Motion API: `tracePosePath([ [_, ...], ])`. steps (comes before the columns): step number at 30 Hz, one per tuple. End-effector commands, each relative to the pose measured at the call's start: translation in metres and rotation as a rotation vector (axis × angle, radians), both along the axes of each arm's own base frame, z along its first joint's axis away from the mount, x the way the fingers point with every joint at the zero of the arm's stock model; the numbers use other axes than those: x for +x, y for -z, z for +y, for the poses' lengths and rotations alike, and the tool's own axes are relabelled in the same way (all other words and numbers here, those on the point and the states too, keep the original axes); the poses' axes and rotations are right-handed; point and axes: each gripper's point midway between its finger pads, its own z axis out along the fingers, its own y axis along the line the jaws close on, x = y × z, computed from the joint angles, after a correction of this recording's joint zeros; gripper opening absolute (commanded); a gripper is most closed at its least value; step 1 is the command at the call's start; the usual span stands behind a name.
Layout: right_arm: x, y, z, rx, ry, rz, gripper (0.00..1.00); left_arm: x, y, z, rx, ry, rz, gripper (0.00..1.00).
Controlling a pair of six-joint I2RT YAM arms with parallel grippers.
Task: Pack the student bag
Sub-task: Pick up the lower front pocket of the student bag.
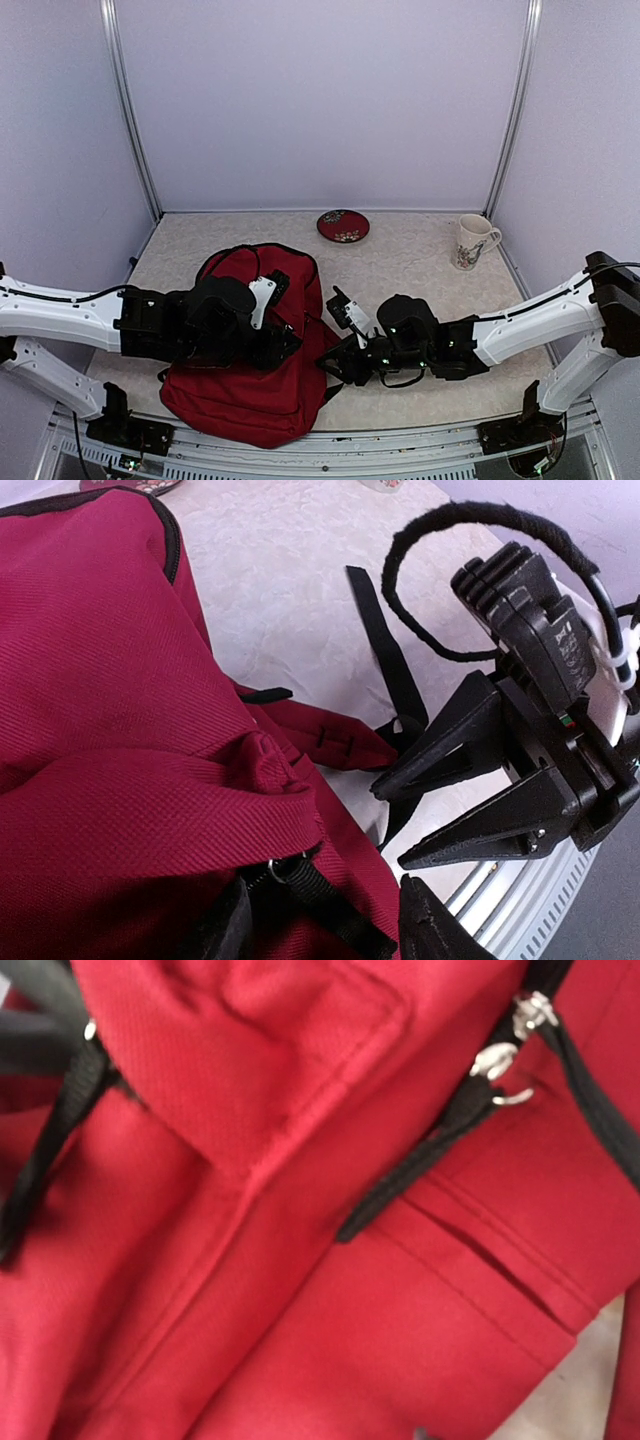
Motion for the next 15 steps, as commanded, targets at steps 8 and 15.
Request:
tracePosePath([
  [8, -0.004, -0.022, 0.015, 0.103, -0.071, -0.014, 0.46, -0.002, 0.003, -0.007, 0.049, 0.027, 0.006, 0.08],
  [15, -0.014, -0.042, 0.021, 0.239, -0.166, 0.011, 0.50, -0.002, -0.008, 0.002, 0.017, 0.011, -0.008, 0.00],
])
